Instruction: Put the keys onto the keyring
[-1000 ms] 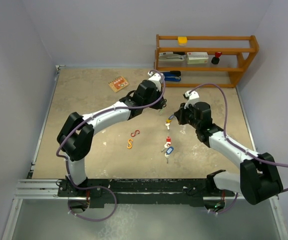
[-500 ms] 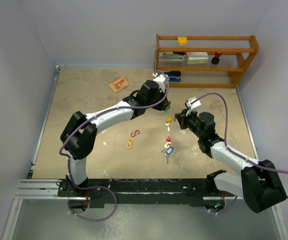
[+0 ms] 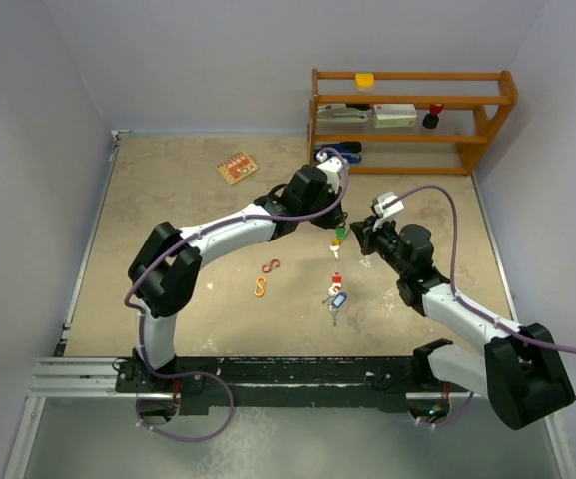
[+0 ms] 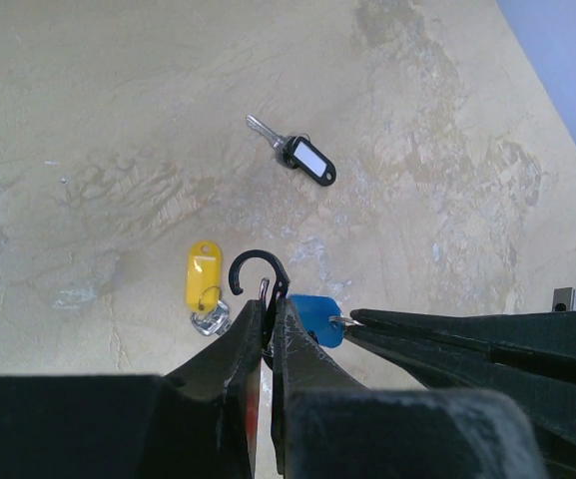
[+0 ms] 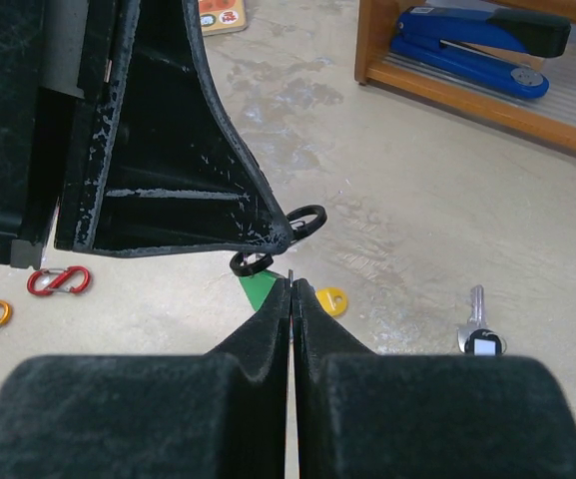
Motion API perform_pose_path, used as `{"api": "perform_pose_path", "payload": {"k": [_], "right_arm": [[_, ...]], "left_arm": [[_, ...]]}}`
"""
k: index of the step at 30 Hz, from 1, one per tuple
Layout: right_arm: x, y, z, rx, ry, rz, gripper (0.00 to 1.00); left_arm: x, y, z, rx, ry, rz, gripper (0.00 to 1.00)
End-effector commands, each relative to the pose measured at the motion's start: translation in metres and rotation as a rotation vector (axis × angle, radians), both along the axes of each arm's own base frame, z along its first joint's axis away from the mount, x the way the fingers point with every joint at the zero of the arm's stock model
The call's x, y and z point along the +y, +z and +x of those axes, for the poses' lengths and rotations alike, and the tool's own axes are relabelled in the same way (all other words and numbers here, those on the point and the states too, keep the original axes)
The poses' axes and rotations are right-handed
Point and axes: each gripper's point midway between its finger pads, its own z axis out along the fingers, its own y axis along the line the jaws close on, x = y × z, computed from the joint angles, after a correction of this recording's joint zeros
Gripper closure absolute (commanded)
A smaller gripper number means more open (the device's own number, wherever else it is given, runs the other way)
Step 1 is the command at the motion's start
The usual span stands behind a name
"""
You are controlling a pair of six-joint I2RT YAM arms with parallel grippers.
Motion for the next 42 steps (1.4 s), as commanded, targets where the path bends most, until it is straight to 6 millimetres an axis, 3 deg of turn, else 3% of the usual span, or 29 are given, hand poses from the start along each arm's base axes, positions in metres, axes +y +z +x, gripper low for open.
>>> {"api": "perform_pose_path", "payload": {"k": [1,42], "right_arm": [[-0.002,0.02,0.006,-0.078,-0.012,0.002,1.0],[0.016,0.017,0.003,-0.054,0.082,0.02,1.0]], "left_arm": [[-0.015,0.027,0.002,-0.062,-0.047,-0.041,1.0],[-0.028,0.026,-0.004,-0.071,-0.08,-0.03,1.0]]}}
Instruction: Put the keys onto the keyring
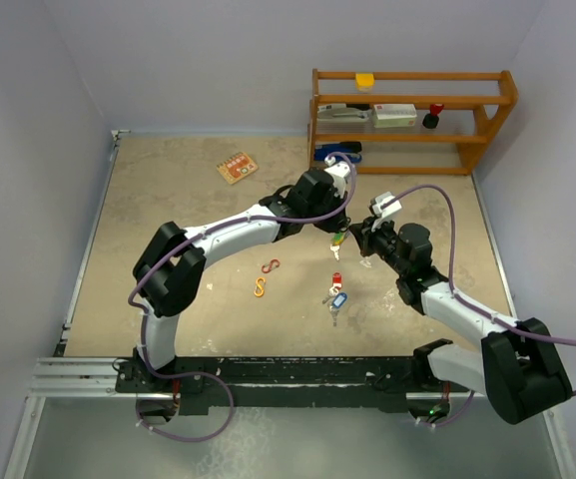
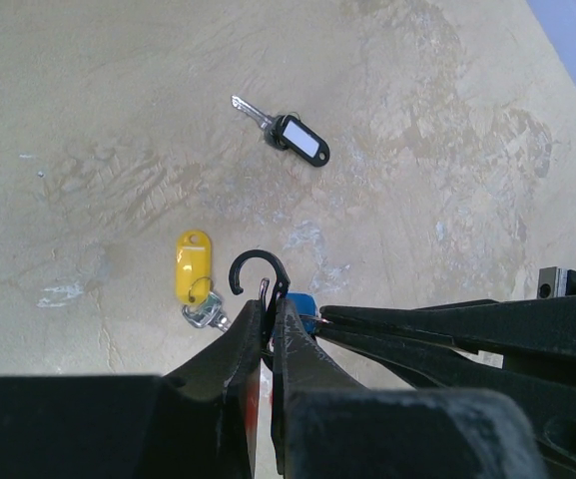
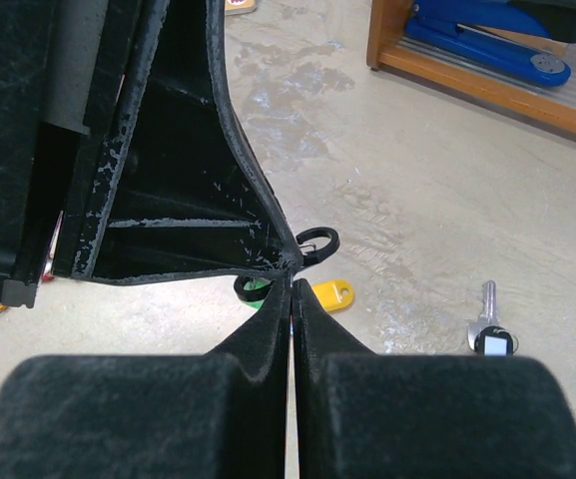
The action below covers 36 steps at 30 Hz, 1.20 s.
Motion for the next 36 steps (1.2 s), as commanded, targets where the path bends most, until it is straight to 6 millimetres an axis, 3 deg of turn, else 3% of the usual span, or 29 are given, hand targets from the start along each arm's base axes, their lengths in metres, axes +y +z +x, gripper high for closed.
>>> {"api": "perform_pose_path", "payload": {"k": [1,36], "right_arm": [[0.011,0.027,0.005,-0.077,0.05,0.033,1.0],[0.026,0.027,-0.007,-0.056,0.148,0.054,1.0]], "left_arm": [[-0.017,0.032,0.007,-0.069,-0.021,-0.071,1.0],[-0.016,0.036,0.016,-0.089,0.026,-0.083,1.0]]}}
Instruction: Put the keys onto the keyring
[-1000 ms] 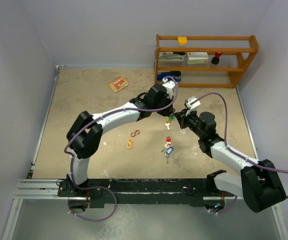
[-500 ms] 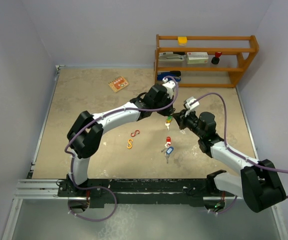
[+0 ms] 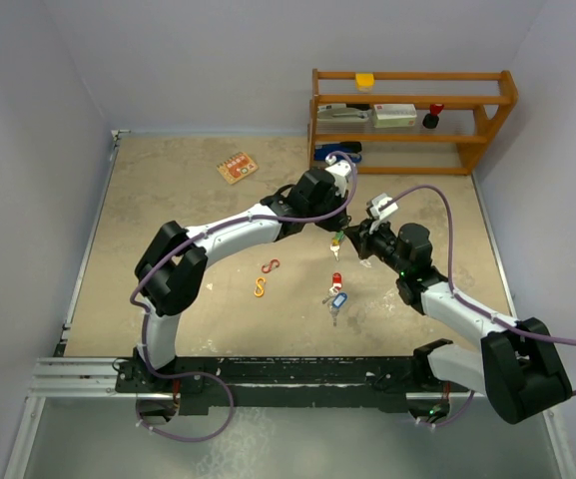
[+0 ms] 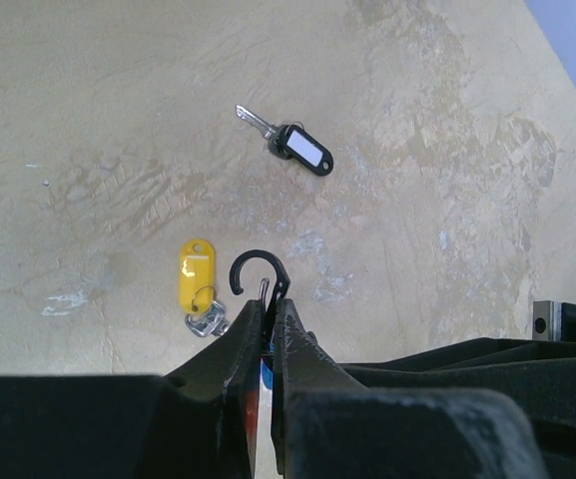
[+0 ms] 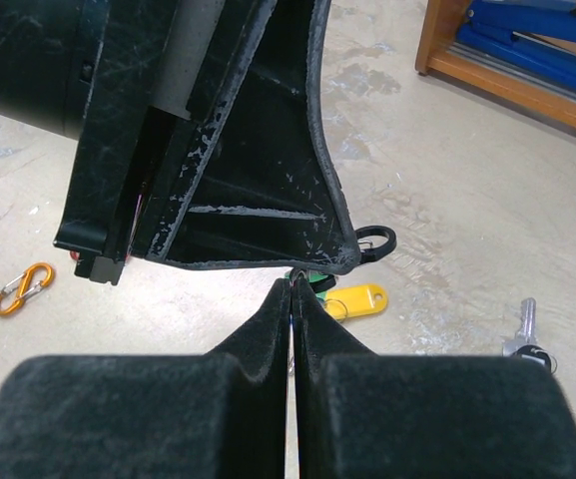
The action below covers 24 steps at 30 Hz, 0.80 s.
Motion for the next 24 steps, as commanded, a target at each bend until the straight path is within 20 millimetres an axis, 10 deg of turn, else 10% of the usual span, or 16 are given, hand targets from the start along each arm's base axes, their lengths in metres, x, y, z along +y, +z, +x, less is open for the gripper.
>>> {"api": "perform_pose_path", "payload": {"k": [1,10,18,24], "right_arm": [[0.013,0.025,0.002,-0.053,0.058,0.04,1.0],[0.006,0.029,0.0,-0.017,-0.001,0.089,0.65],[-0.072,0.033,0.005,0.057,-0.494,0.152,0.53],[-0.088,0.024,0.004,0.105,-0.602,0.158,0.35]], "left_arm": [[-0.015,0.039,0.012,-0.083,0.021,-0.092,1.0],[-0.006,0.056,0.026,-0.124,0.125,-0.159,1.0],[0.027,0.073,0.042,-0.153,0.227,-0.229,1.0],[0.059,0.079,0.052,-0.161,0.3,-0.293,1.0]]}}
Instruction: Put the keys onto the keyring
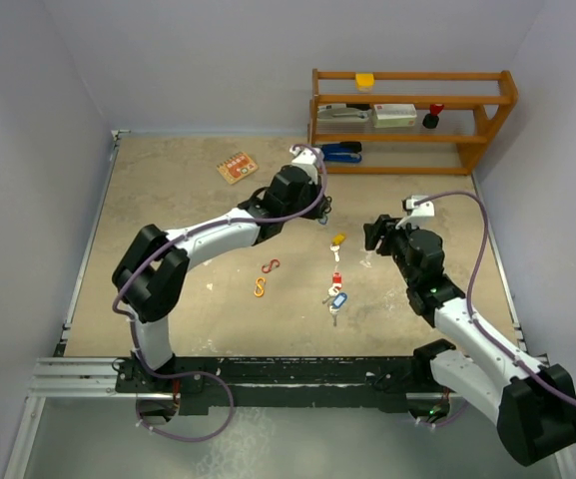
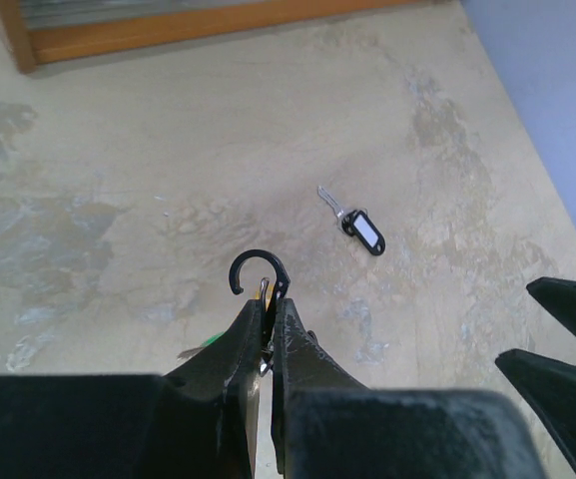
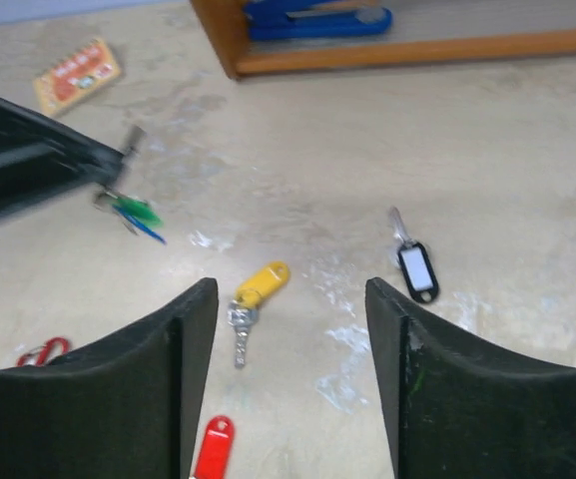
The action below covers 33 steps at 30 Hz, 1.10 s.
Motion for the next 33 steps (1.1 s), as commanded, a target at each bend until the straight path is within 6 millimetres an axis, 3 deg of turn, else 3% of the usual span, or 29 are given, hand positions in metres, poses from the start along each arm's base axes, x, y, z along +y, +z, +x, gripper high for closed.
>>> {"api": "perform_pose_path", "payload": {"k": [1,7,14,33], "right_arm": [[-0.019,-0.002,0.005,0.044,-0.135,0.023,0.33],[-0.01,-0.009,0.007,0.072,-0.089,0.018,0.29],[-0.006,-0.009,0.006,0.07,-0.06,0.006,0.28],[-0.001,-0.012,0.006,0.075,-0.029,-0.005,0.27]], "left_arm": [[0.021,0.064,0.017,-0.113,0.08,-0.185,1.0],[0.044,0.072,0.026,-0.125,0.128,-0.317,1.0],[0.044,0.07,0.029,-0.121,0.143,-0.365,1.0],[0.059,0.023,0.054,-0.07,0.224,-0.45,0.91]]}}
